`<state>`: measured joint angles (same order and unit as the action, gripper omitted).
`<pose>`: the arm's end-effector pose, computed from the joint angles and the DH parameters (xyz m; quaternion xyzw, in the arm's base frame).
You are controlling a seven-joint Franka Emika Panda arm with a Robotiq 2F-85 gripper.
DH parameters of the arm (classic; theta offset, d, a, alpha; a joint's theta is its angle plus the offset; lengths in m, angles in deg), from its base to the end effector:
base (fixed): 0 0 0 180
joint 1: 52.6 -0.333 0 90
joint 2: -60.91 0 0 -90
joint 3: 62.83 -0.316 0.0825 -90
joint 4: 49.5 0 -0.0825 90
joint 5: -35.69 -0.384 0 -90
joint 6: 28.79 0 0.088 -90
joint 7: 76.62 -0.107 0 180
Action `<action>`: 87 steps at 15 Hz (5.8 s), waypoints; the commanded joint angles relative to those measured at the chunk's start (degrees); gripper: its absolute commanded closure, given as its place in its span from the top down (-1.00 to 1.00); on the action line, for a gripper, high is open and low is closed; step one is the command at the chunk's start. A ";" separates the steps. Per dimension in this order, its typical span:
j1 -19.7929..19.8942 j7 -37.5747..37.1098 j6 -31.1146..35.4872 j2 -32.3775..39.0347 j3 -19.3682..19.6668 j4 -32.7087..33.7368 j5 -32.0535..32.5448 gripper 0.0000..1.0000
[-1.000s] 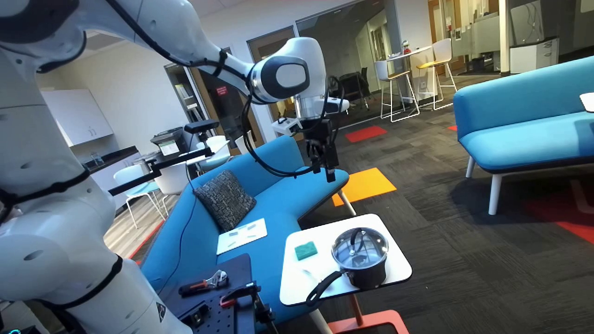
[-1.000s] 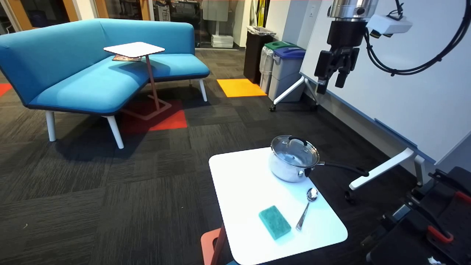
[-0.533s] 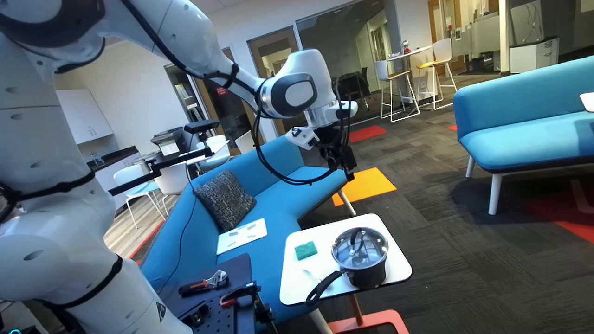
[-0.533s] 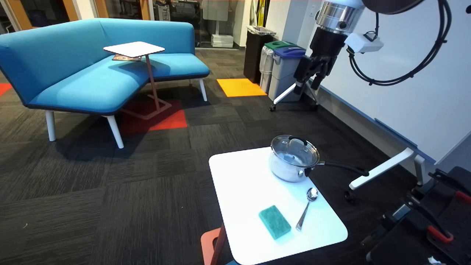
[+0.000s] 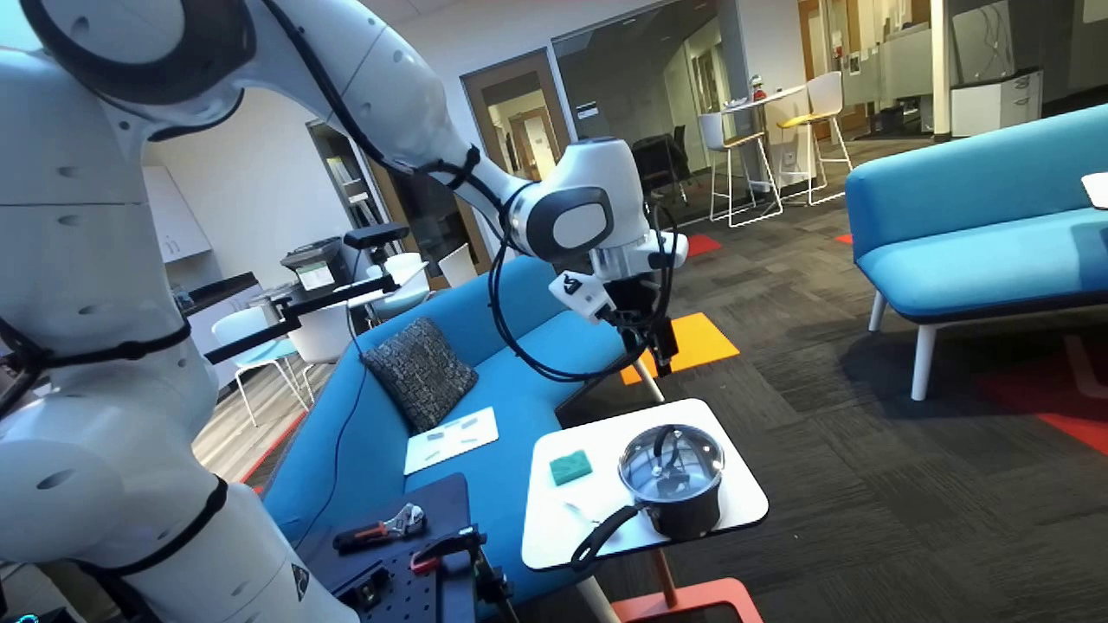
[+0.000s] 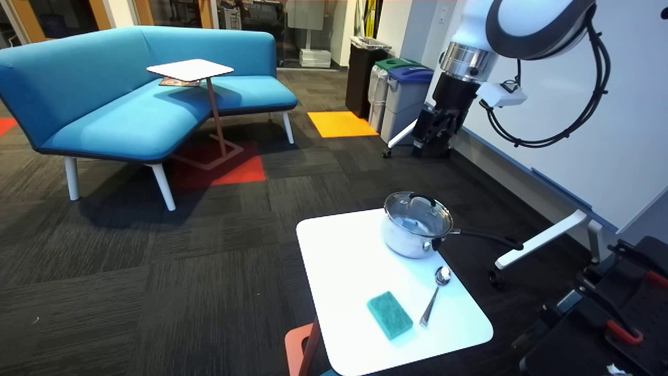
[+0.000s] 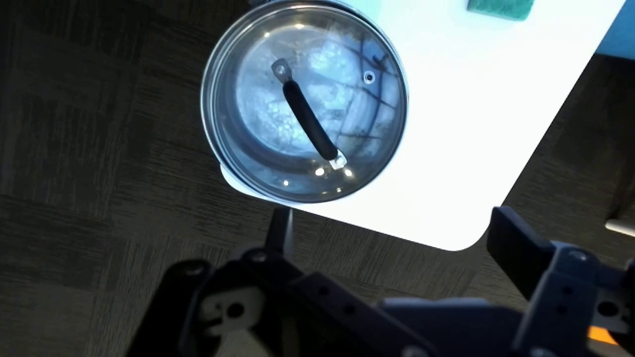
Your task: Take the lid off the pot
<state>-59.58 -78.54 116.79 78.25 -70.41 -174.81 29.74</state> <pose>0.5472 0.1406 0.2539 -0.9963 -0.0646 -0.0187 0.0532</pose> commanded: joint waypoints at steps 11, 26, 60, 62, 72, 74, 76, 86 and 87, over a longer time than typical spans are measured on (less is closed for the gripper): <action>1.20 -0.33 -1.11 10.38 1.20 4.36 0.20 1.00; 0.84 -1.22 -10.78 18.41 2.38 12.56 0.59 0.50; -5.03 -1.75 -14.47 6.76 -0.08 12.48 6.36 -0.93; -6.44 -1.61 -15.04 8.11 -0.84 14.77 7.43 -0.93; -9.68 -0.51 -14.65 13.08 -3.03 18.79 7.65 -0.71; -9.33 -0.49 -14.65 13.09 -2.96 18.75 7.61 -0.93; -8.71 2.93 -13.39 16.04 -4.17 19.87 6.72 -0.93; -8.67 10.75 -2.51 26.67 -8.91 20.95 6.06 -0.93; -9.47 9.44 -2.25 27.42 -7.99 21.60 6.70 -0.93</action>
<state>-68.86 -69.12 113.81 104.16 -78.72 -155.35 36.44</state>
